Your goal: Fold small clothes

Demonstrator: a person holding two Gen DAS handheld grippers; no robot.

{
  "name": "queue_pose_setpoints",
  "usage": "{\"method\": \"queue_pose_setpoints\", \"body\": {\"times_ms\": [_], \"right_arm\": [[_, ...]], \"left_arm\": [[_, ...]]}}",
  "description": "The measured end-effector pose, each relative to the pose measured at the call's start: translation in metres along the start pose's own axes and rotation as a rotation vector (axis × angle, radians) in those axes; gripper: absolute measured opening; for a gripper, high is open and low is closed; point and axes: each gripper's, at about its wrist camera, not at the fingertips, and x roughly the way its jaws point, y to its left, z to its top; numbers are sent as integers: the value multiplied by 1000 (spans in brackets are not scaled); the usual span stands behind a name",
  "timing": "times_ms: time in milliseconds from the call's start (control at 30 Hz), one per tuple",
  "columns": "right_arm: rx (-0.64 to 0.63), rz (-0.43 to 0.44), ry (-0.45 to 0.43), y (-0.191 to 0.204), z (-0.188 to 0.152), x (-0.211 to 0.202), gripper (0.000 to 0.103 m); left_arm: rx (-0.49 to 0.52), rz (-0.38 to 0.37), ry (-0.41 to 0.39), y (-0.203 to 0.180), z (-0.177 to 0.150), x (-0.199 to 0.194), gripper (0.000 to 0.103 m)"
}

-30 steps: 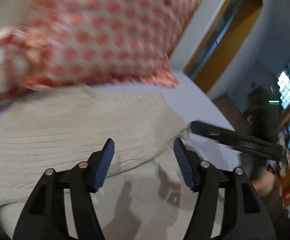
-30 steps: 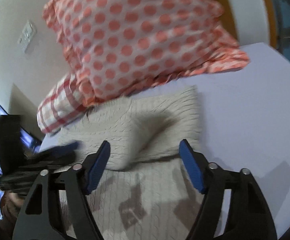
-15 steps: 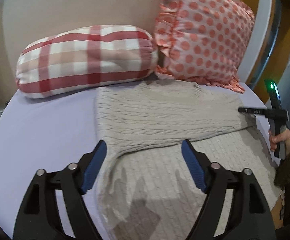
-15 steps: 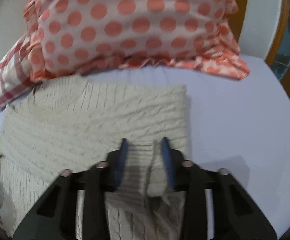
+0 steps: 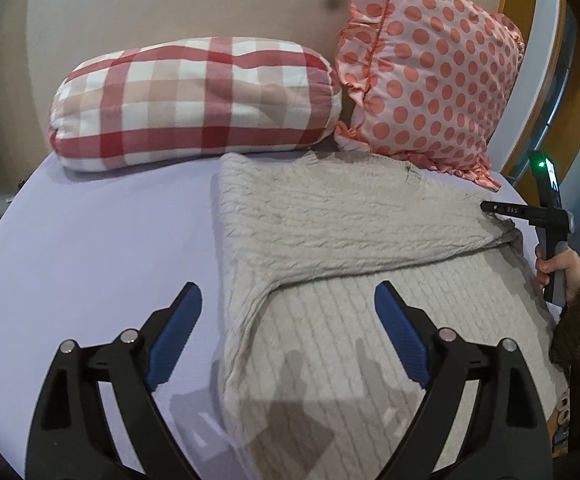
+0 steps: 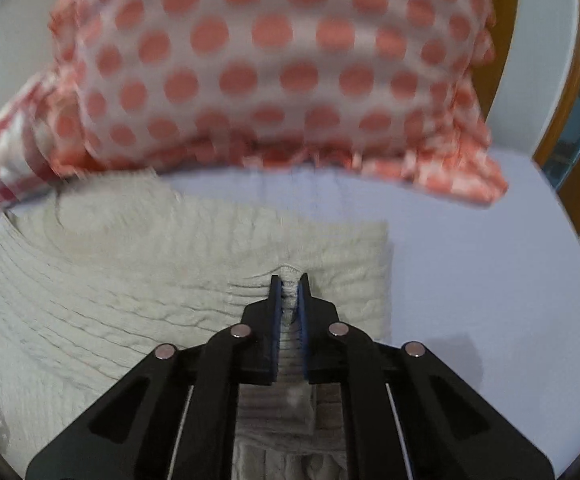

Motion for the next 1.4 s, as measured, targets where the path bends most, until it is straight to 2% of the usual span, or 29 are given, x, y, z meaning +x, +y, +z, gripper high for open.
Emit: {"method": "queue_pose_setpoints", "body": {"times_ms": [33,67,100,133,200,267,333,467,567,667,700,733,800,867,1000,1100,1133,1200,1267,1333,1400], "right_arm": [[21,9,-6,-3,-3,-5,25],[55,22,-13,-11,-6,-18,40],[80,41,-23,-19,-11,-32,62],[93,66,-37,-24,-18,-44,70],[90,127,-67,-35,-45,-76,70],[79,145,-34,-44,-79,-96,67],[100,207,8,-54,-116,-108,50],[157,266,74,-61,-169,-118,44],[187,310,54,-61,-188,-132,41],[212,403,68,-58,-203,-136,37],[210,437,72,-56,-208,-138,34],[214,462,78,-56,-212,-140,27],[255,580,117,-57,-226,-138,24],[267,627,110,-57,-235,-140,22],[282,700,113,-55,-248,-141,20],[274,715,110,-48,-250,-140,10],[273,710,105,-47,-250,-140,9],[291,721,78,-42,-247,-140,8],[313,764,22,-39,-240,-147,8],[331,804,-71,-39,-221,-163,8],[348,841,-137,-40,-197,-172,8]], "left_arm": [[3,-6,4,3,-5,-5,88],[8,-11,7,5,-10,-11,88],[19,-13,12,8,-19,-19,88],[26,-17,19,11,-27,-26,88],[27,-34,30,16,-45,-39,88],[6,-70,53,22,-64,-49,88],[-26,-116,87,26,-83,-54,86],[-86,-213,157,23,-114,-54,80],[-139,-281,190,18,-125,-50,76],[-153,-303,198,10,-130,-52,69],[-160,-317,210,8,-133,-52,63],[-158,-314,215,5,-136,-54,60],[-158,-311,228,3,-140,-56,51],[-190,-316,237,4,-145,-59,44],[-231,-320,260,3,-153,-62,30],[-227,-279,247,-4,-157,-66,28],[-215,-263,254,-8,-157,-64,10],[-231,-303,275,-8,-156,-60,9],[-260,-375,282,-5,-149,-59,9],[-303,-454,244,2,-132,-64,9],[-308,-494,158,9,-99,-73,9]]}}
